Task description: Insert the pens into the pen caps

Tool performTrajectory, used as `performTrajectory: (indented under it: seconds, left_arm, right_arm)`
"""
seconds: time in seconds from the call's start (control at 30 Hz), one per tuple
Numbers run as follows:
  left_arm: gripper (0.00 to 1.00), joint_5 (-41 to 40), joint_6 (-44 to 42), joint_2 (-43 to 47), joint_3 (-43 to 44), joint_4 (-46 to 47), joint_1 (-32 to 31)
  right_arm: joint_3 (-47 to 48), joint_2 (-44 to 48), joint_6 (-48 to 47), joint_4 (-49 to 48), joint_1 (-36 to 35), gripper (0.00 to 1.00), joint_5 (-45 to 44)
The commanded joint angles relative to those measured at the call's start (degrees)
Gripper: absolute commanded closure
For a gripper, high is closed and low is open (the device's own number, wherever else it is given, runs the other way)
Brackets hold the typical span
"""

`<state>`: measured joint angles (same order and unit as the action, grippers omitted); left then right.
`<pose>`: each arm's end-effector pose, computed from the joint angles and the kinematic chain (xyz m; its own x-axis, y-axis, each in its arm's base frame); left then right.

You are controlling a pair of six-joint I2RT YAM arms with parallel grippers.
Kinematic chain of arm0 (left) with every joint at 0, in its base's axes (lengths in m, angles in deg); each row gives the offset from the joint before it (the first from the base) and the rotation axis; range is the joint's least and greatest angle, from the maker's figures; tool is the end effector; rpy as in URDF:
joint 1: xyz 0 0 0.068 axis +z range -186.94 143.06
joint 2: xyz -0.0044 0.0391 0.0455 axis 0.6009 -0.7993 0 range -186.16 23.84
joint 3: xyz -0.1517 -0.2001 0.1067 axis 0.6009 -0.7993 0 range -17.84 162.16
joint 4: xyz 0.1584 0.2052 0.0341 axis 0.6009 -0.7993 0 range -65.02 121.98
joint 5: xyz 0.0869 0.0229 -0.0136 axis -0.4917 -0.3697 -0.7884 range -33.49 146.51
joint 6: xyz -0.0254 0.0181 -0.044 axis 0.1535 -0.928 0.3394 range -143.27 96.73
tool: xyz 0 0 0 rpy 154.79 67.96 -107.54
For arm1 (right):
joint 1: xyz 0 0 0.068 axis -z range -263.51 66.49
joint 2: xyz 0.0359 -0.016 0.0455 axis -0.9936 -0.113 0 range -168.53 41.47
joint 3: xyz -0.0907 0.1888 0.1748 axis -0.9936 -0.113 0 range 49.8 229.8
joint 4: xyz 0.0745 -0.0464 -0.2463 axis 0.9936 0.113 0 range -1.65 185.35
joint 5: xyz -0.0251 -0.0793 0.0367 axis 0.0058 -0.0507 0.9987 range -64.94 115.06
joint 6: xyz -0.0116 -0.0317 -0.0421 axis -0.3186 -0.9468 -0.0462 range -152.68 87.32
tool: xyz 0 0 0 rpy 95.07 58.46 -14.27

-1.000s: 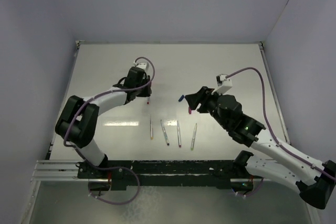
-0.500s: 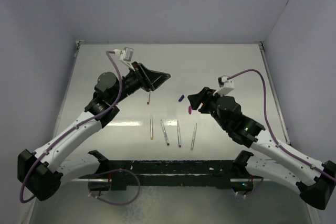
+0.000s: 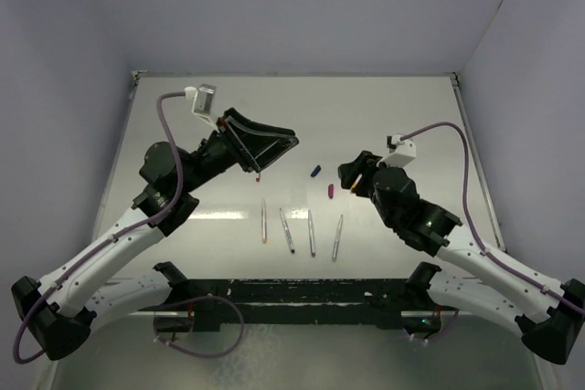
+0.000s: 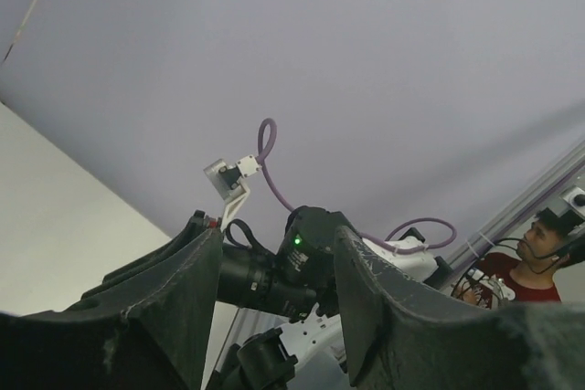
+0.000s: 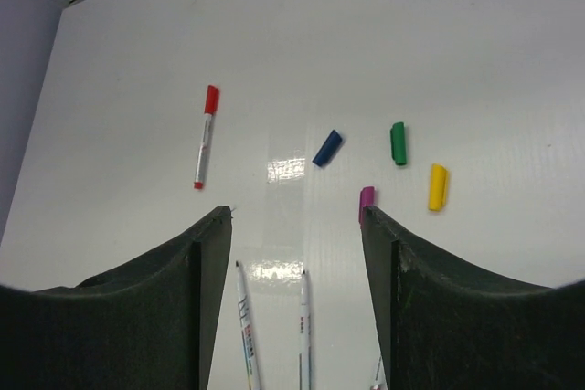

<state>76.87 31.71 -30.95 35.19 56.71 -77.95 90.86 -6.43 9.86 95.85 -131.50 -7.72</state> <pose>0.1529 -0.1493 0.4236 -0.5327 -0.5543 -0.6396 0.7331 0.0754 -0.6759 0.1443 0.1313 0.3140 -0.3072 0.5083 -0.8045 -0.0896 0.8262 0.5562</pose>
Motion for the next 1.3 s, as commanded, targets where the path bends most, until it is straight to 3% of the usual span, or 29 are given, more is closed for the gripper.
performTrajectory:
  seconds: [0.0, 0.7, 0.9, 1.27]
  left_arm:
    - [0.44, 1.1, -0.7, 2.0, 4.4, 2.1, -0.2]
    - [0.39, 3.7, -2.5, 2.7, 7.8, 1.3, -0.2]
    - [0.37, 0.4, -5.2, 5.2, 6.4, -1.3, -0.3]
    - [0.36, 6.1, -2.5, 2.0, 7.1, 1.6, -0.2]
  right_arm:
    - [1.3, 2.6, 1.7, 1.4, -0.2, 0.38, -8.5]
    - [0.1, 2.2, 3.1, 2.1, -0.2, 0.38, -7.3]
    - [0.1, 1.1, 3.0, 1.5, -0.2, 0.38, -6.9]
    - [0.0, -0.2, 3.2, 0.1, -0.2, 0.38, -5.0]
